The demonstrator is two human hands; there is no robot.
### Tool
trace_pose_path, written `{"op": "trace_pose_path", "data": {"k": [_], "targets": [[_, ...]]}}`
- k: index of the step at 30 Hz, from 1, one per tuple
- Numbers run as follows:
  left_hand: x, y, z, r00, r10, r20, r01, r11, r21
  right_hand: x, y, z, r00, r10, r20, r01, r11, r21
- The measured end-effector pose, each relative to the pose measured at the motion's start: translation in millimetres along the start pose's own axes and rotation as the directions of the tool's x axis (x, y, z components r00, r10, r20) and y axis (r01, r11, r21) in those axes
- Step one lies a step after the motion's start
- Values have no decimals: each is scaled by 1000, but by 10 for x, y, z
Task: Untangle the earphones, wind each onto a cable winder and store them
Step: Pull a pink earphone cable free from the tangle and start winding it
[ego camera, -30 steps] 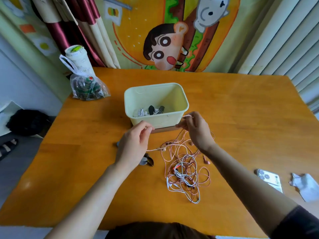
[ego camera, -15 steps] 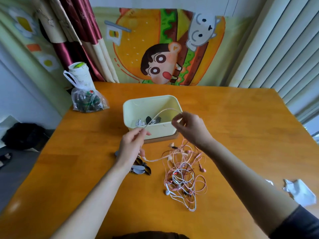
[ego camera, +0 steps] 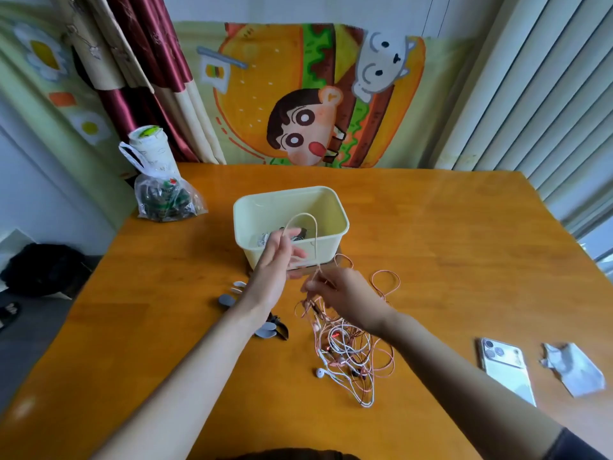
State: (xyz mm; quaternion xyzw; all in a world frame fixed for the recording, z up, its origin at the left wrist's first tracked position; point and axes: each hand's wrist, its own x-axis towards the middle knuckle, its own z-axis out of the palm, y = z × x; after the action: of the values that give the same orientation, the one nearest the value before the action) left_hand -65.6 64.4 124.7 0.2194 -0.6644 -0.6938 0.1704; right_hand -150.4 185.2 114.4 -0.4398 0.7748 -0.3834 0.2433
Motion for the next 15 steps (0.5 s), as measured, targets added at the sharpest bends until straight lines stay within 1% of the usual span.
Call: {"op": "trace_pose_path", "data": {"k": [2,3,5,6,9,12,14,15], "targets": [[-51,-146,-3,992,-108,60,109,994,-6,10,-24,-84,998,24,-60,-20,998,54],[-81,-219,-3,985,-133,109,133,991,6,12,-36,-117,996,39,-84,-31,995,96],[-151,-310,16,968,-138,210,129,990,58,30,-46,-167,992,69,-107,-47,980,192],[-172,-334,25,962,-138,234,118,988,98,38,-35,-186,991,83,-108,-56,972,228],[-160,-401,21,964,-149,221,111,978,177,41,-21,-216,984,136,-117,-102,960,263],[-143,-399,11,962,-178,206,139,971,194,56,-10,-212,963,211,-168,-151,938,312],[-137,-385,3,956,-206,208,175,972,157,77,5,-216,946,257,-200,-179,923,341],[-136,-380,1,952,-222,211,202,973,111,84,16,-222,938,278,-210,-192,916,353]]}}
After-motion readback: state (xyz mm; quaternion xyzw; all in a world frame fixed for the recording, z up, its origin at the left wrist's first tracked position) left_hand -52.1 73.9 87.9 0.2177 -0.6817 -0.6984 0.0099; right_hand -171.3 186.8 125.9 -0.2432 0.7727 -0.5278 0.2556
